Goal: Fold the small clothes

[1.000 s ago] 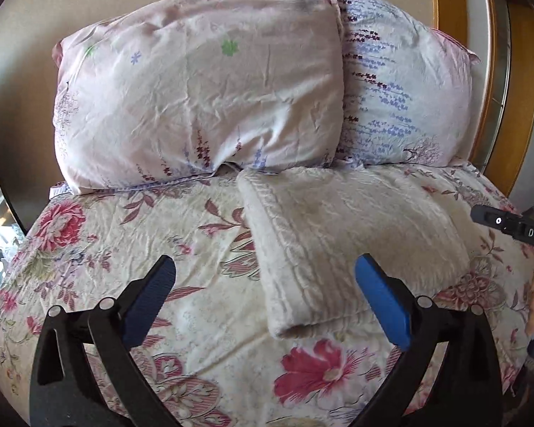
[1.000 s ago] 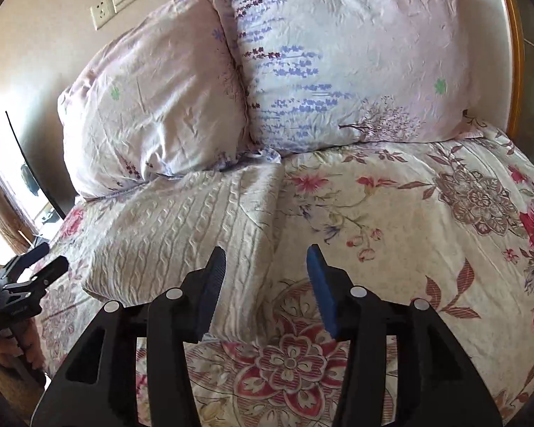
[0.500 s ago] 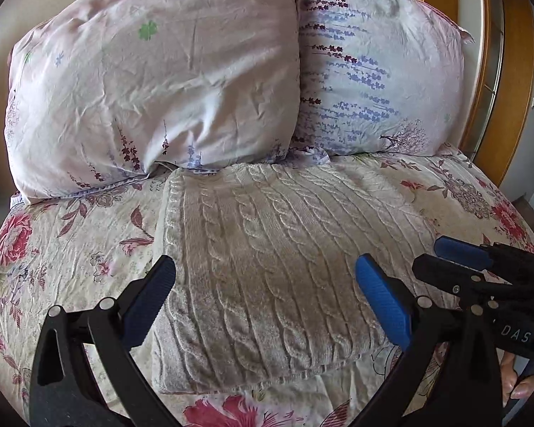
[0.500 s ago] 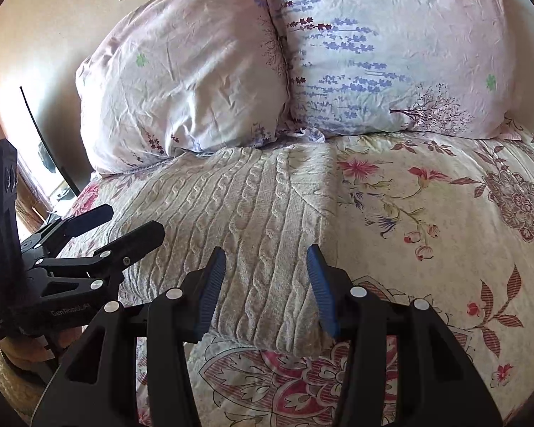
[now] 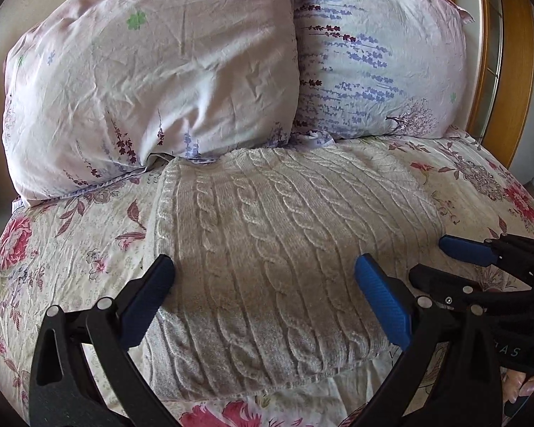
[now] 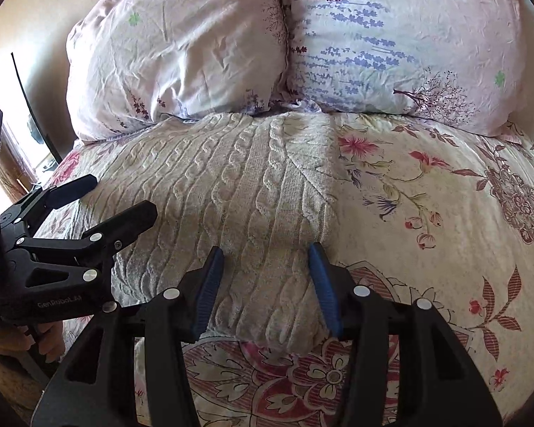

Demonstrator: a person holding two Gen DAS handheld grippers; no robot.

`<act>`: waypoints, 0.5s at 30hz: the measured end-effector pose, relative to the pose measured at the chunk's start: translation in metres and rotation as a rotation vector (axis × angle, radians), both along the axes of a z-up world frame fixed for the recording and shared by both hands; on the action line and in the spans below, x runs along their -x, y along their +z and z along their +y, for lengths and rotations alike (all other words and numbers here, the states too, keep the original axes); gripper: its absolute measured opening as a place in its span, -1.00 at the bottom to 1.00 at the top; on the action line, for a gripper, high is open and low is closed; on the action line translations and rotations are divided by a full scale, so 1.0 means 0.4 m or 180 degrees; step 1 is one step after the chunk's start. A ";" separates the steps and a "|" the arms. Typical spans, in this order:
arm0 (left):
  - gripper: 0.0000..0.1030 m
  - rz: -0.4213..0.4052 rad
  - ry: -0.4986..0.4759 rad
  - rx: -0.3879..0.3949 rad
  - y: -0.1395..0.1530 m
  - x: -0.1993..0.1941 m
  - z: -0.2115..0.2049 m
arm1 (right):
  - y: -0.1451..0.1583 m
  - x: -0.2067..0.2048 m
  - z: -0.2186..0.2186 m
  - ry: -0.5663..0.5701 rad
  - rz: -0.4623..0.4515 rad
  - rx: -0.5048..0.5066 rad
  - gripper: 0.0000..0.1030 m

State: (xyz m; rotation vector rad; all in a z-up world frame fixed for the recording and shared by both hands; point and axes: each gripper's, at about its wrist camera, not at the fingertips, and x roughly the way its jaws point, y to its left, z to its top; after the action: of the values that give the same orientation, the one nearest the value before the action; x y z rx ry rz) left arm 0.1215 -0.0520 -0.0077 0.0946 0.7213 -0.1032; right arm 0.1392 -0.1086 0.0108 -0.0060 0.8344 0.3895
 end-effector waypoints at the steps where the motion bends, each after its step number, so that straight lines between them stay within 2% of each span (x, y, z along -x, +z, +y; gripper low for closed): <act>1: 0.95 0.0009 0.0002 -0.0026 -0.006 -0.001 -0.002 | -0.003 0.000 0.001 0.0011 0.0005 0.0021 0.02; 15: 0.97 0.0162 0.0102 -0.0324 -0.034 -0.029 -0.029 | -0.015 -0.004 0.027 0.0199 -0.0056 0.0392 0.09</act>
State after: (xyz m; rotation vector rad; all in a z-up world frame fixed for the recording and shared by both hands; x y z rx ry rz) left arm 0.1330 -0.0635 -0.0213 0.1780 0.7785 -0.0385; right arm 0.1407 -0.0980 0.0048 -0.1501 0.8412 0.3959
